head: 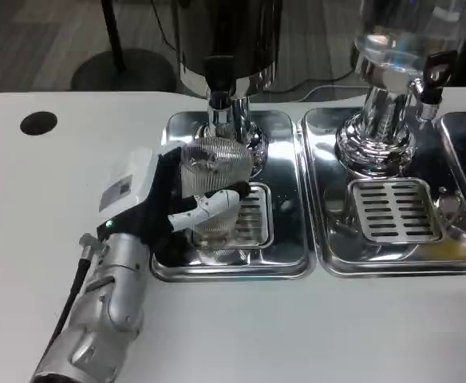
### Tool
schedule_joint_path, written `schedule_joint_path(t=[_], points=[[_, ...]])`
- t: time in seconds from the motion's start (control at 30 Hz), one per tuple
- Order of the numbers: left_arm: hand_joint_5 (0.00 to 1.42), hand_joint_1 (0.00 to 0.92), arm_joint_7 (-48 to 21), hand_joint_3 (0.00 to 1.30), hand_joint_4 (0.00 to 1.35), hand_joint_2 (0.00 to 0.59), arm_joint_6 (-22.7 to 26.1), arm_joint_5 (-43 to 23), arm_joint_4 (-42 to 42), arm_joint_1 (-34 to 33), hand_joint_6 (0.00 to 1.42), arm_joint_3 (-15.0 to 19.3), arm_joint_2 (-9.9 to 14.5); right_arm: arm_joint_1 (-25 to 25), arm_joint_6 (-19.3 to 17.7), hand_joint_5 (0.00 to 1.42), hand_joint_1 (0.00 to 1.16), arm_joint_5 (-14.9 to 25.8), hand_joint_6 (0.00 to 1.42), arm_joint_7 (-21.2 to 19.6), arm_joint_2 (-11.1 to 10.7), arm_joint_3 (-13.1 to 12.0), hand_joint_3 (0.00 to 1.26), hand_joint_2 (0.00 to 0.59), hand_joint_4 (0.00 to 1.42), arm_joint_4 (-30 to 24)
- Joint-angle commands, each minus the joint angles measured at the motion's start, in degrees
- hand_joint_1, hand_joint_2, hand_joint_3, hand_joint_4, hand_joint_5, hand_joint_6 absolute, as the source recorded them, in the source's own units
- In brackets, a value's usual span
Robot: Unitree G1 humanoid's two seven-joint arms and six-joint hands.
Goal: Grasp the cup under the faucet to collect the drink, then remove the cup.
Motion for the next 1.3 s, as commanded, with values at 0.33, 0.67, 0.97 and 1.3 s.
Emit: schedule_joint_path(t=[0.33, 0.67, 0.97, 1.3], points=[[0.23, 0.195, -1.5, 0.15, 0.10, 0.014, -1.5, -1.0, -2.8, 1.4, 0.20, 0.9, 1.6, 0.5, -1.4, 0.18, 0.74, 0.2, 0.05, -0.9, 0.5, -0.8, 0.34, 0.535, 0.26, 0.0], [0.18, 0.142, -1.7, 0.08, 0.06, 0.000, -1.4, -1.1, -4.0, 2.1, 0.14, 1.0, 1.9, 0.8, -1.6, 0.18, 0.74, 0.2, 0.06, -0.8, 0.6, -0.8, 0.34, 0.534, 0.26, -0.2], [0.13, 0.092, -4.7, 0.01, 0.00, 0.000, -0.7, -1.7, -8.5, 4.6, 0.05, 1.7, 3.4, 0.9, -1.8, 0.19, 0.74, 0.3, 0.06, -0.7, 0.7, -0.9, 0.34, 0.534, 0.26, -0.1], [0.10, 0.077, -8.1, 0.00, 0.00, 0.000, 0.2, -3.0, -19.6, 11.7, 0.02, 4.6, 5.5, 0.6, -1.8, 0.19, 0.74, 0.3, 0.06, -0.5, 0.8, -0.7, 0.34, 0.534, 0.26, -0.2]])
